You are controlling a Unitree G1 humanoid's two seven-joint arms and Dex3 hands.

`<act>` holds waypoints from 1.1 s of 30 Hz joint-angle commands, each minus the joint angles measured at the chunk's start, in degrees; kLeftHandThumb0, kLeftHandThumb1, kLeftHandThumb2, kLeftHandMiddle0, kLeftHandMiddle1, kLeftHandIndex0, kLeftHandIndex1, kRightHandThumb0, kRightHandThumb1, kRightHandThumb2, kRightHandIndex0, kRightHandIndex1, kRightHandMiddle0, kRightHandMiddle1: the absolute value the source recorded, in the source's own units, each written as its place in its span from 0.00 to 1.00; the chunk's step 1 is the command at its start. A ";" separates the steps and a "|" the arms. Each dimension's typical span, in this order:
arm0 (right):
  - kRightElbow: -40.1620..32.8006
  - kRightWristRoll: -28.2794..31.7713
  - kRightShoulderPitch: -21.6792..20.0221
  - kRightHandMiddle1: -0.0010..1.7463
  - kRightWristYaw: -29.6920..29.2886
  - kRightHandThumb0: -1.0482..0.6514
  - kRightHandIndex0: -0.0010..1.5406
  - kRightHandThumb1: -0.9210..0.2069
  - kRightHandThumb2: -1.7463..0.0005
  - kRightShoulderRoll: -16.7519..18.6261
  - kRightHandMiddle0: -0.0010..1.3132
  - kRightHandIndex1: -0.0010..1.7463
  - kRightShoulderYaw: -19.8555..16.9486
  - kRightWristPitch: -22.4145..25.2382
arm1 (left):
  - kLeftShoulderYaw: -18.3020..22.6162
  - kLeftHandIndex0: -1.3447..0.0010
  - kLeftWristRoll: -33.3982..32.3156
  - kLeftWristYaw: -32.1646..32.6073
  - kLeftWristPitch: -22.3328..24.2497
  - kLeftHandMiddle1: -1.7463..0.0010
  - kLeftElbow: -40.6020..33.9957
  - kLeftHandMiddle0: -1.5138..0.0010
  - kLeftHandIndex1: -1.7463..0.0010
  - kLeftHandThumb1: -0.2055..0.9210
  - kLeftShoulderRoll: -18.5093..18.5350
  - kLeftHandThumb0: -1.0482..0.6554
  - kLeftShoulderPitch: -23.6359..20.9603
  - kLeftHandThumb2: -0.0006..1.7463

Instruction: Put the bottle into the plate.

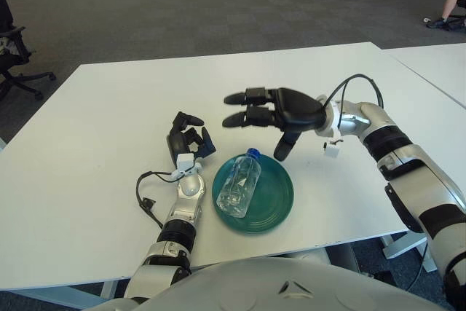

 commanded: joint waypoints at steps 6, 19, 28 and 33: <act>9.40 21.81 -2.63 0.58 -0.05 0.28 0.32 0.00 0.66 7.99 0.01 0.27 -1.94 -1.55 | 0.10 0.48 2.82 2.62 1.38 0.00 0.75 0.18 0.00 0.36 0.03 0.31 1.11 0.83; 10.62 42.33 3.07 0.64 8.09 0.24 0.31 0.04 0.71 11.07 0.12 0.43 -7.06 2.66 | -0.01 0.46 3.76 4.09 2.01 0.00 0.28 0.17 0.00 0.34 -0.23 0.31 1.28 0.85; 11.12 40.49 6.74 0.68 8.91 0.23 0.30 0.08 0.71 18.26 0.21 0.48 -14.32 8.61 | -0.04 0.45 3.59 3.82 2.25 0.00 -0.55 0.17 0.00 0.32 -0.36 0.30 1.88 0.87; 9.15 42.69 10.23 0.70 12.51 0.23 0.30 0.13 0.67 20.95 0.24 0.51 -15.24 14.20 | -0.29 0.44 3.52 3.34 2.37 0.00 -1.41 0.16 0.00 0.31 -0.22 0.30 2.51 0.87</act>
